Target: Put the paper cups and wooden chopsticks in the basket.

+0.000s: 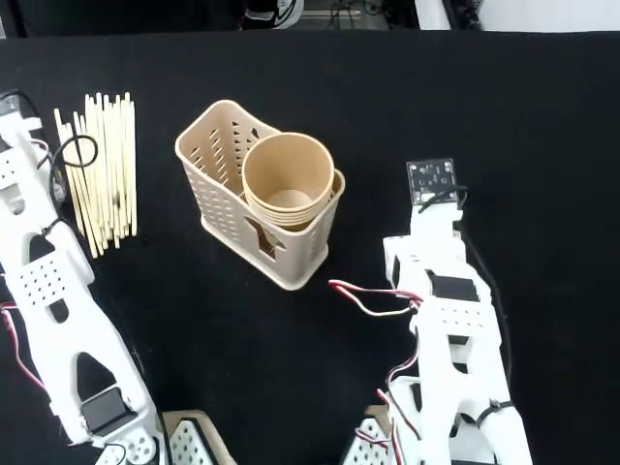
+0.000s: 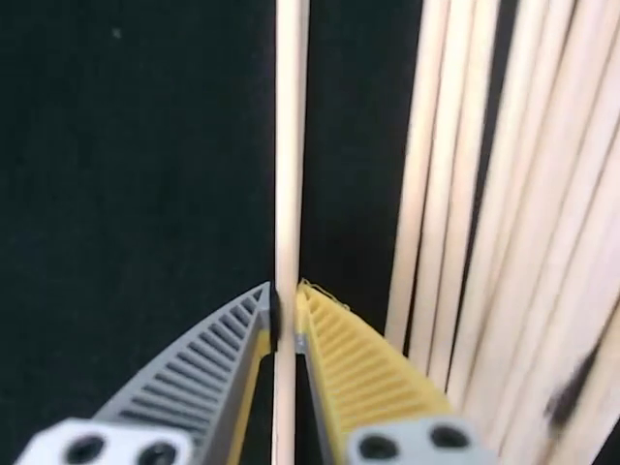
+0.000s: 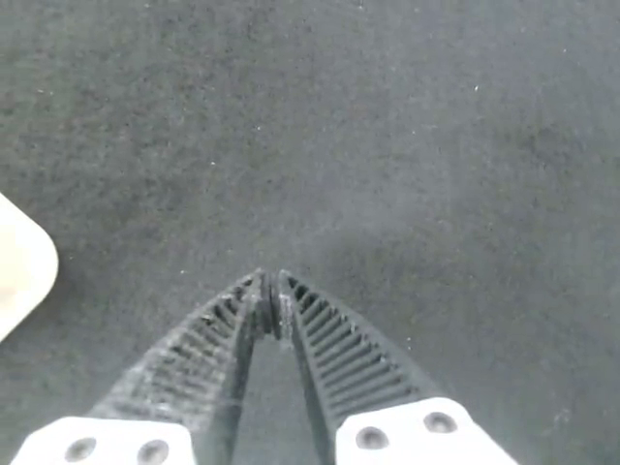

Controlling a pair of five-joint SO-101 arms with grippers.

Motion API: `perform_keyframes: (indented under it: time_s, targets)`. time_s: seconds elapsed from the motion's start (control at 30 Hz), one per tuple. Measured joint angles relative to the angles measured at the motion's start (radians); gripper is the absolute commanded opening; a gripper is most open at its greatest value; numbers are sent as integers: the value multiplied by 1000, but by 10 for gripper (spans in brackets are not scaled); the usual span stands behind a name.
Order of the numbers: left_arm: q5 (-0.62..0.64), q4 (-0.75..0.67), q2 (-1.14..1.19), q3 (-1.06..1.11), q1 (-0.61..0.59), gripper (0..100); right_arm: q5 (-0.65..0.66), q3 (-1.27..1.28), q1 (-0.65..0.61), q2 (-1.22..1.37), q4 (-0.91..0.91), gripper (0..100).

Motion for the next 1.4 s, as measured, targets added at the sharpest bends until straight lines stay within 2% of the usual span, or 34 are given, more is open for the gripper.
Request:
perform_keyframes:
  time_s: [0.4, 0.8, 1.1, 1.4]
  targets:
    - [3, 28, -28, -75, -49, 29, 0, 0, 0, 0, 0, 14]
    - [5, 29, -419, 92, -41, 29, 0, 0, 0, 0, 0, 14]
    - [58, 34, -700, 97, 94, 29, 0, 0, 0, 0, -25, 14]
    - [130, 34, -852, 98, 241, 29, 0, 0, 0, 0, -26, 14]
